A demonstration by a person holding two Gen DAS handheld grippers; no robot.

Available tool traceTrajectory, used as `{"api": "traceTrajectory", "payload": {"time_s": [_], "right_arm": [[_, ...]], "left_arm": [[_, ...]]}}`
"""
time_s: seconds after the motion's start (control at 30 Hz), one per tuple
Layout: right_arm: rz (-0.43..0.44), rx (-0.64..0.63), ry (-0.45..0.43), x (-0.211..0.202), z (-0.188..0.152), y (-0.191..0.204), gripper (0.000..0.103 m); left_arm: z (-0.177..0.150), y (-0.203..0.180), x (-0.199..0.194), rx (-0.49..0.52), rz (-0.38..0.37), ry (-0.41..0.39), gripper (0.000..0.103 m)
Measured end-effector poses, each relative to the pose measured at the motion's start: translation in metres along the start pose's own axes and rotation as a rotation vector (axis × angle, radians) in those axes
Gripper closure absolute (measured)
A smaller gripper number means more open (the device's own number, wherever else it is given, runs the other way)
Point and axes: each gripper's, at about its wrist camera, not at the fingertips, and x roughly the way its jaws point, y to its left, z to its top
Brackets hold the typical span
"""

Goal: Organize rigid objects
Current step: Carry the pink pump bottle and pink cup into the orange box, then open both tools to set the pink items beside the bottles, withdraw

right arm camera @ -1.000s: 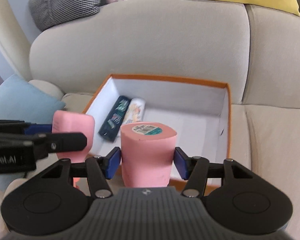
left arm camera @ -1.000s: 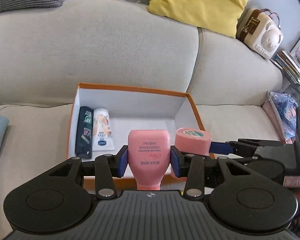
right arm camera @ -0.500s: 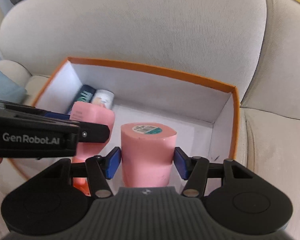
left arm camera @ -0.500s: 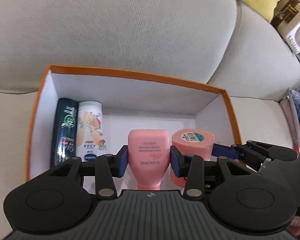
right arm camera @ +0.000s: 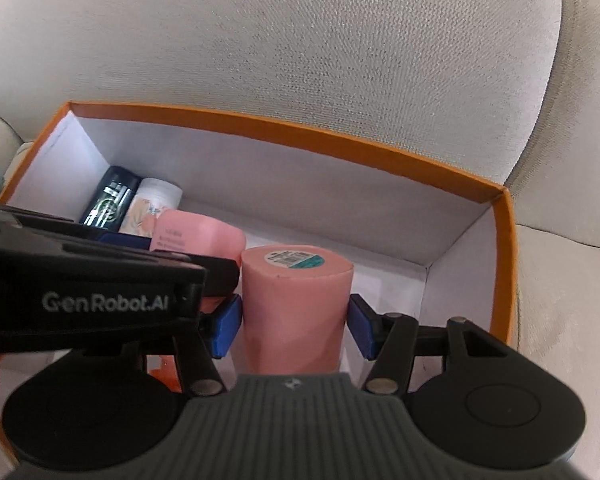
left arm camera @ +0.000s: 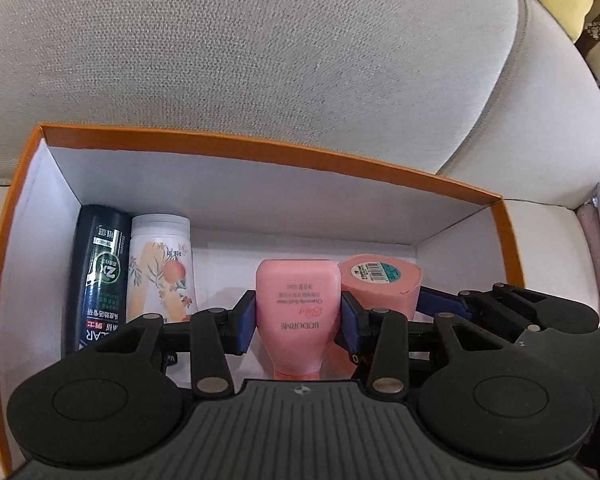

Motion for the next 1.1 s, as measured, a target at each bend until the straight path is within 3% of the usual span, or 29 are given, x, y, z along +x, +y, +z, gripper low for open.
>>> {"api": "traceTrajectory", "payload": {"time_s": [0.43, 0.87, 1.1], "right_arm": [[0.019, 0.009, -0.001, 0.020, 0.013, 0.001, 0.045], [0.068, 0.052, -0.013, 0.033, 0.026, 0.003, 0.045], [0.076, 0.066, -0.017, 0.030, 0.026, -0.001, 0.044]], "left_arm": [[0.014, 0.015, 0.018, -0.024, 0.011, 0.031, 0.054], [0.026, 0.023, 0.027, 0.028, 0.108, 0.074, 0.055], [0.026, 0.022, 0.010, 0.042, 0.082, 0.031, 0.045]]}}
